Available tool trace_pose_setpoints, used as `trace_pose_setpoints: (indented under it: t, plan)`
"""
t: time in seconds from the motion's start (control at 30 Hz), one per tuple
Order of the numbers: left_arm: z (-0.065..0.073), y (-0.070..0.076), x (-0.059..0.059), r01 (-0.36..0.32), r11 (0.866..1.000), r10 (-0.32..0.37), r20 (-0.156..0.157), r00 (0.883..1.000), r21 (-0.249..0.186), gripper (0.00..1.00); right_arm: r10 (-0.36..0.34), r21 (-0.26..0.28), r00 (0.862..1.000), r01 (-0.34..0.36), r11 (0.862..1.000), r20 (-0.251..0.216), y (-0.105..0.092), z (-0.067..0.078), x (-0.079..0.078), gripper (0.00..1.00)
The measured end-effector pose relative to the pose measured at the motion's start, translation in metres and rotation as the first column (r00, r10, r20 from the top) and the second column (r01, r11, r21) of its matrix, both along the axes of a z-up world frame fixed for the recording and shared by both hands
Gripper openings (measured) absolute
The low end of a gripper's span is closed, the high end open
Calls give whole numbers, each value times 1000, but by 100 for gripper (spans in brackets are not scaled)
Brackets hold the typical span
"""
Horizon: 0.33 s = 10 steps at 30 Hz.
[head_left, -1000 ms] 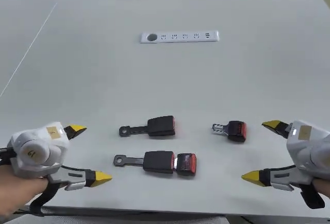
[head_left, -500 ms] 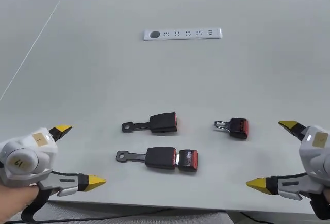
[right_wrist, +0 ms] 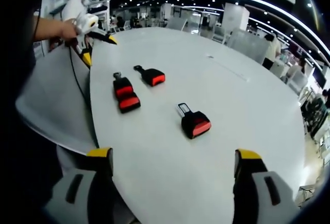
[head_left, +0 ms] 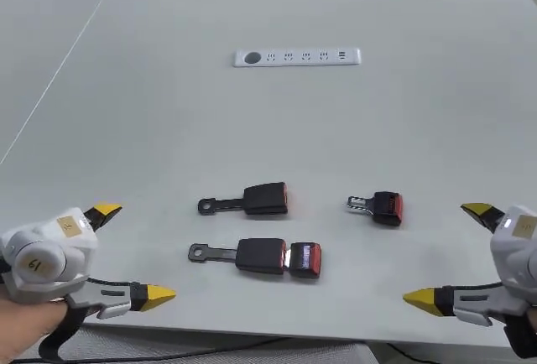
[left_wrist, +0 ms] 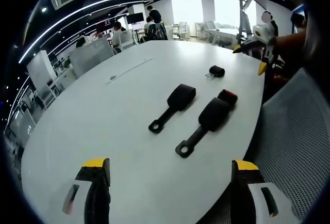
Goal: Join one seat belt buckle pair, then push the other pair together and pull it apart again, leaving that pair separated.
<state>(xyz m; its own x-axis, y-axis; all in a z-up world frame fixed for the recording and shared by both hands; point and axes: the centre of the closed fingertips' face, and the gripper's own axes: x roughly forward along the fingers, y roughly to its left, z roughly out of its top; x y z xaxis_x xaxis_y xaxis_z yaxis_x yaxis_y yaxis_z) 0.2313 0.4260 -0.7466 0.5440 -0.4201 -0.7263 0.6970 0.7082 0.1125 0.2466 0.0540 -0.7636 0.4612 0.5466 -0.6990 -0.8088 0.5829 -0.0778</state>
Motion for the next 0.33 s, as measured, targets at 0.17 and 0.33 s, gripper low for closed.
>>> trace_pose_setpoints:
  t: [0.17,0.33]
  plan:
    - [1,-3,0,4,1000,-4,4,1000,-5,99,-14,12,1000,14,1000,-7,-1,2,-1,99]
    - [1,-3,-1,0,1000,0,3,1000,-5,99,-29,32,999,29,999,-17,-1,3,-2,99]
